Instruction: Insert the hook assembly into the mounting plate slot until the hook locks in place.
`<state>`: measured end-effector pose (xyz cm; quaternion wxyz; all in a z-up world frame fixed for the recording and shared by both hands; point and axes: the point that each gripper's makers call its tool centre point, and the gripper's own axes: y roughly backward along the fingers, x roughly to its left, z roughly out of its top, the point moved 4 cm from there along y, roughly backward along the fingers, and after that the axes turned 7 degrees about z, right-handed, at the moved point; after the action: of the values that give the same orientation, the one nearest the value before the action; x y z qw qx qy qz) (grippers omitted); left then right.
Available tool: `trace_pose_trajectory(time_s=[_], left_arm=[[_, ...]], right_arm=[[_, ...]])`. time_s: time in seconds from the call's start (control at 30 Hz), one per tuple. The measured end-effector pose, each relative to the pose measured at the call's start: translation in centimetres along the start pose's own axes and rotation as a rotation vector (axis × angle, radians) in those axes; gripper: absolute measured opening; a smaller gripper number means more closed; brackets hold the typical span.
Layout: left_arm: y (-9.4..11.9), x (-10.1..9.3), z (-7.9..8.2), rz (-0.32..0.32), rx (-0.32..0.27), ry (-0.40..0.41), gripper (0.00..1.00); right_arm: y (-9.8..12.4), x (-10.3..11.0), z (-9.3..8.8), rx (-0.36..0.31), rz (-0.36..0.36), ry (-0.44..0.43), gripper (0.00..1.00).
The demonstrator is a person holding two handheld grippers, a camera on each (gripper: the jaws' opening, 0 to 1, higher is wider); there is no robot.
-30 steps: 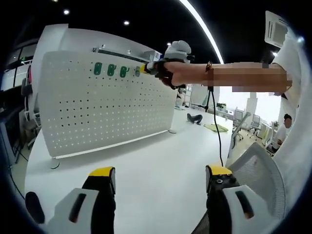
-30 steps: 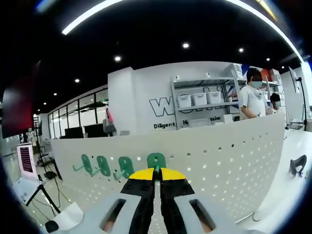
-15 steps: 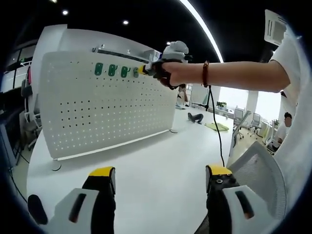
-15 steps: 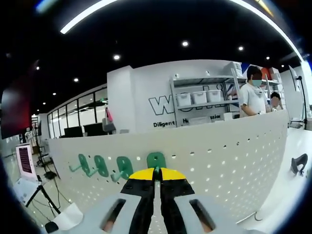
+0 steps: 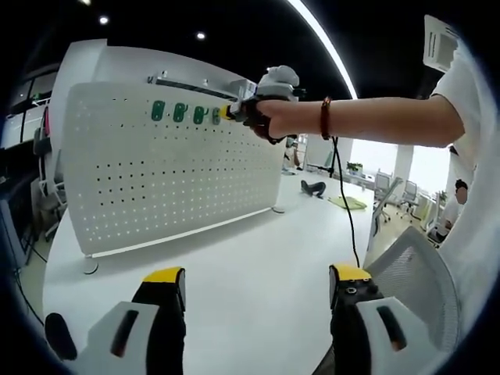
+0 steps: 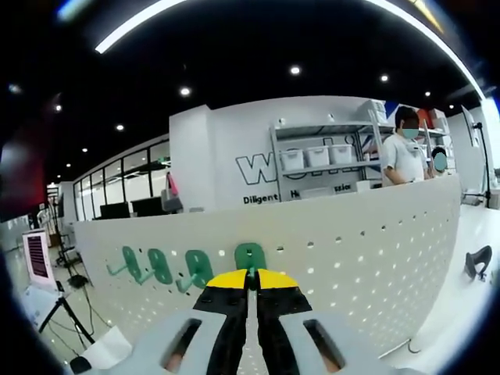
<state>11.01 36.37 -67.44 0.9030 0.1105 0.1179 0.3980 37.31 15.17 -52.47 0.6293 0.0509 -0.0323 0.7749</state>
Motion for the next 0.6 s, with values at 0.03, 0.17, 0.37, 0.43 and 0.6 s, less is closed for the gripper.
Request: trace_pose_trajectory(time_s=[0.03, 0.17, 0.37, 0.43, 0.6], left_arm=[[0.00, 0.01, 0.04, 0.000, -0.002, 0.001, 0.77], [-0.03, 0.03, 0.03, -0.002, 0.002, -0.007, 0.77], [0.19, 0.32, 0.01, 0.008, -0.001, 0.003, 0.77], [0.19, 0.34, -0.05, 0.009, 0.001, 0.001, 0.77], [0.25, 0.35, 0.04, 0.013, -0.004, 0.004, 0.77]], right_arm=[[0.01, 0.07, -0.04, -0.003, -0.007, 0.000, 0.01], [-0.06, 0.15, -0.24, -0.005, -0.032, -0.003, 0.01], [-0.24, 0.18, -0.34, -0.007, -0.056, -0.025, 0.01], [-0.30, 0.29, -0.46, -0.002, -0.062, -0.003, 0.01], [-0.37, 0.17, -0.36, 0.014, -0.046, 0.084, 0.01]])
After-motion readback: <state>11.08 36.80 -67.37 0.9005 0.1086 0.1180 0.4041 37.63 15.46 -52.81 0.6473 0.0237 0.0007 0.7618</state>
